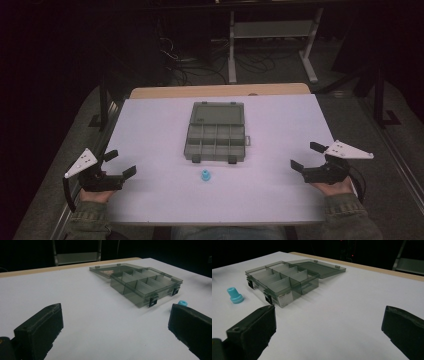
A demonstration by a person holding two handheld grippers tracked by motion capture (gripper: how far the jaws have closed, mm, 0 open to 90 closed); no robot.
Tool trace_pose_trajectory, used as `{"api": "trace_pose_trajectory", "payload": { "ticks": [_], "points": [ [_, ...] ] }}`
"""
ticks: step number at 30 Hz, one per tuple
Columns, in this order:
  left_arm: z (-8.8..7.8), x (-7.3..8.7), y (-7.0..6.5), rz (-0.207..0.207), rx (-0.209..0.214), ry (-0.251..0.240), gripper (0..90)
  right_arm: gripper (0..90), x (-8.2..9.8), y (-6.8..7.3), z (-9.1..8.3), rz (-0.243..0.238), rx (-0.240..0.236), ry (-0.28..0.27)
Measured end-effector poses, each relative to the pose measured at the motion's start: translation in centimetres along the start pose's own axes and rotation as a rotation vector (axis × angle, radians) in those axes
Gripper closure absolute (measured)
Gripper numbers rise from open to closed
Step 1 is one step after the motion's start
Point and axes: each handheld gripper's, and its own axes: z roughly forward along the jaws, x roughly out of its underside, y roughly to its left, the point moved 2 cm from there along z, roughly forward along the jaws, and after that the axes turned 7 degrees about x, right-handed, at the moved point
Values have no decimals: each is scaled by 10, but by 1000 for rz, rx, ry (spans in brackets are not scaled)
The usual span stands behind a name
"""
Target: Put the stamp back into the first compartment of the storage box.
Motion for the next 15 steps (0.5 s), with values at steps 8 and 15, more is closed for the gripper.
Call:
{"api": "trace_pose_trajectory", "payload": {
  "ticks": [8,15],
  "points": [
    [0,-1,0,17,7,10,0,0,-1,-1,-1,4,-1,-11],
    [5,0,-2,35,12,51,0,0,0,-1,0,13,0,-8]
  ]
}}
